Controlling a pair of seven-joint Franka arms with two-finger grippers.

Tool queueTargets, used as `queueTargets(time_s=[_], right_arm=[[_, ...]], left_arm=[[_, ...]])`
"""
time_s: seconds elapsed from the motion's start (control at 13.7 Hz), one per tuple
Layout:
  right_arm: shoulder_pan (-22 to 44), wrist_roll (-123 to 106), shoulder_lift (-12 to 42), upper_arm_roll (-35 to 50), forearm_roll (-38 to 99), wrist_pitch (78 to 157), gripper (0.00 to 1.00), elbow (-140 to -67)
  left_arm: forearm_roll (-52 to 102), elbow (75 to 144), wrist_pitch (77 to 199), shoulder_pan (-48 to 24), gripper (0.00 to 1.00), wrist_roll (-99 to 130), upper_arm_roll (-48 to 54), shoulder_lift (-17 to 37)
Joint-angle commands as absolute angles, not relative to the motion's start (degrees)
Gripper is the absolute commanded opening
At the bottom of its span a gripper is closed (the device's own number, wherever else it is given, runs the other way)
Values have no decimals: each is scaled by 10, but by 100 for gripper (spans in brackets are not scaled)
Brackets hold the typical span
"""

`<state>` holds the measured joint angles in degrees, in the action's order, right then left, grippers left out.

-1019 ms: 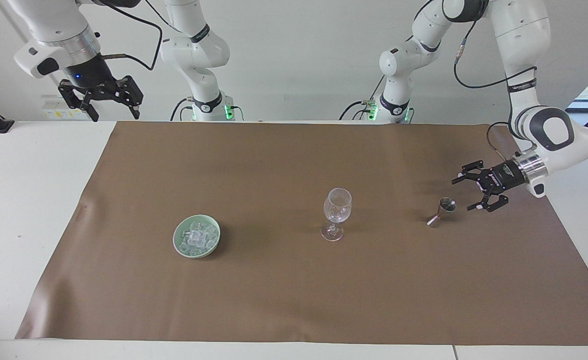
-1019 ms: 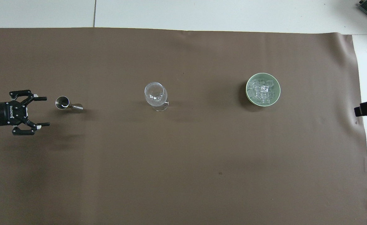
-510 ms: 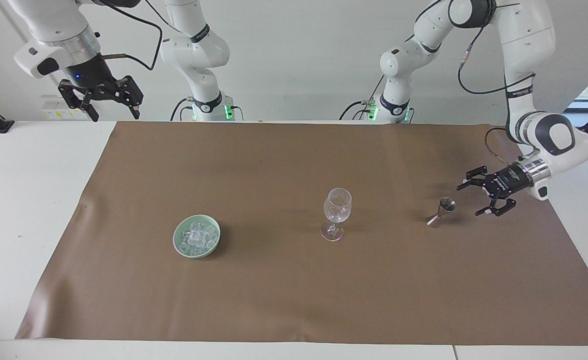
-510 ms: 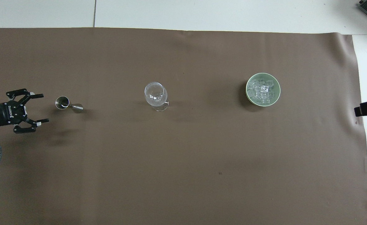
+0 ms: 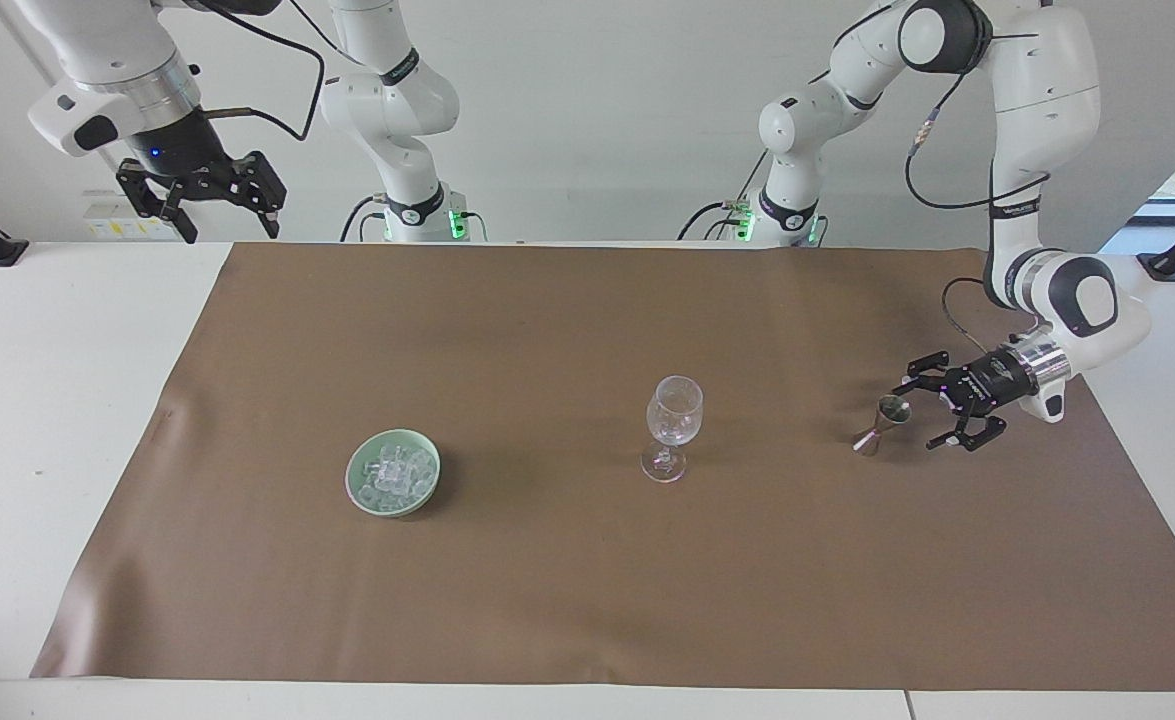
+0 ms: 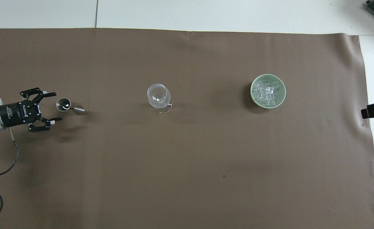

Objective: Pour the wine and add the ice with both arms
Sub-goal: 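Close the left gripper around the silver cup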

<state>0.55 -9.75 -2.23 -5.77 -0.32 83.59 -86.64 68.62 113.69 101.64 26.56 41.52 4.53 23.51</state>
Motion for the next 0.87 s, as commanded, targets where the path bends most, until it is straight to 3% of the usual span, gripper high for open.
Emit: queueTargets(time_s=[0.0,0.8], right_arm=[[10,-105,-27,-62,2,835,100,-873],[10,-105,-28,-62,2,835,100,-873]], left_arm=[[702,1147,1027,258,100,387,41,243],[740,1185,1056,230,100,364,41,238]])
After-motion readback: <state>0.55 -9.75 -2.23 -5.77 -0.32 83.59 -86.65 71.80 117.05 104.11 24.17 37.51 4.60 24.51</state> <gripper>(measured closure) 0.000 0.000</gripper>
